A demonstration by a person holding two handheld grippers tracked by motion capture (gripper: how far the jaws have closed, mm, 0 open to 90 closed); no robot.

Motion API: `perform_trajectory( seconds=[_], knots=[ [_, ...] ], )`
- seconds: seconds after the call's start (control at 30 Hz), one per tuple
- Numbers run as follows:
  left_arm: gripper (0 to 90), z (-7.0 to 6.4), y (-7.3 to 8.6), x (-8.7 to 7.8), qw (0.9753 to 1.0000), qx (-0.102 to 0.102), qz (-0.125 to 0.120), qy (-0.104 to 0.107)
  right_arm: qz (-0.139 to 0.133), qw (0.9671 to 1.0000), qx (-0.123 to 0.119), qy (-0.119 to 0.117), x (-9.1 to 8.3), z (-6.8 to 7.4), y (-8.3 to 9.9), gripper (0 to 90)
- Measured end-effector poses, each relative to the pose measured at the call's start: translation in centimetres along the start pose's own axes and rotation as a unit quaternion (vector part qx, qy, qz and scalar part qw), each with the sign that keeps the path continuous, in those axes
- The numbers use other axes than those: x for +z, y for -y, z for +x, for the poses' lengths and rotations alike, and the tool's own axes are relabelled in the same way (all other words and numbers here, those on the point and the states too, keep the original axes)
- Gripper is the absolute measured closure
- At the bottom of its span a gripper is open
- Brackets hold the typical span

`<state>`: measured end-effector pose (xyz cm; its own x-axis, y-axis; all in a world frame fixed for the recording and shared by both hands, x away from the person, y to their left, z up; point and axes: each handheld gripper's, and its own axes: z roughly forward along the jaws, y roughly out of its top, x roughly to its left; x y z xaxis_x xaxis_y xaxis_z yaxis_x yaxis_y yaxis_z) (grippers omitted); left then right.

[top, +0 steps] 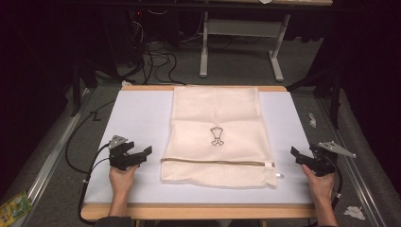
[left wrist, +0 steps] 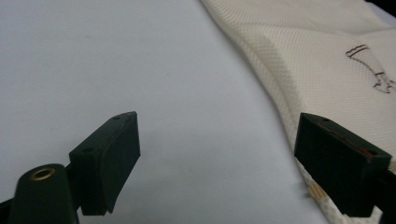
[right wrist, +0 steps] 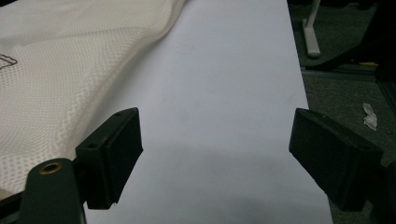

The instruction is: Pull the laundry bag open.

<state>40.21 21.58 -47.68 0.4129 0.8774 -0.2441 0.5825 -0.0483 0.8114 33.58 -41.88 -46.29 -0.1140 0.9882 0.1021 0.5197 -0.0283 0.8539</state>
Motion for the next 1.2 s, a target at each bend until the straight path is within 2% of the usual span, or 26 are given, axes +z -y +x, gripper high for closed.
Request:
perform_trajectory(
  seconds=[0.17, 0.47, 0.53, 0.6, 0.73, 0.9, 1.03, 1.2],
  knots=[
    [14.9, 0.0, 0.2, 0.6, 0.9999, 0.003, 0.009, -0.014, 0.014, 0.9998, -0.002, 0.014, 0.7, 0.1, -0.2, 18.6],
    [15.0, 0.2, 0.1, 1.1, 0.9994, 0.008, 0.012, -0.030, 0.022, 0.9995, -0.005, 0.021, 1.8, 0.5, -0.3, 20.2],
    [15.1, 0.2, 0.1, 1.1, 0.9994, 0.010, 0.013, -0.030, 0.018, 0.9998, -0.008, -0.002, 1.9, 0.5, -0.2, 15.8],
    [15.2, 0.1, 0.1, 1.2, 0.9992, 0.013, 0.013, -0.035, 0.016, 0.9998, -0.009, -0.008, 2.0, 0.5, -0.2, 15.9],
    [15.4, -0.2, 0.1, 1.3, 0.9987, 0.022, 0.018, -0.041, 0.022, 0.9997, -0.007, -0.009, 2.2, 0.5, -0.2, 15.6],
    [15.4, -0.4, 0.2, 1.3, 0.9983, 0.032, 0.012, -0.046, 0.033, 0.9994, -0.006, 0.005, 2.3, 0.5, -0.2, 16.6],
    [16.0, -0.6, 0.3, 1.2, 0.9977, 0.046, 0.007, -0.050, 0.027, 0.9996, -0.003, 0.008, 2.2, 0.5, -0.1, 17.7],
    [18.3, -0.9, 0.5, 1.1, 0.9967, 0.060, 0.001, -0.055, 0.016, 0.9997, -0.015, 0.008, 2.0, 0.7, 0.1, 19.1]
  ],
)
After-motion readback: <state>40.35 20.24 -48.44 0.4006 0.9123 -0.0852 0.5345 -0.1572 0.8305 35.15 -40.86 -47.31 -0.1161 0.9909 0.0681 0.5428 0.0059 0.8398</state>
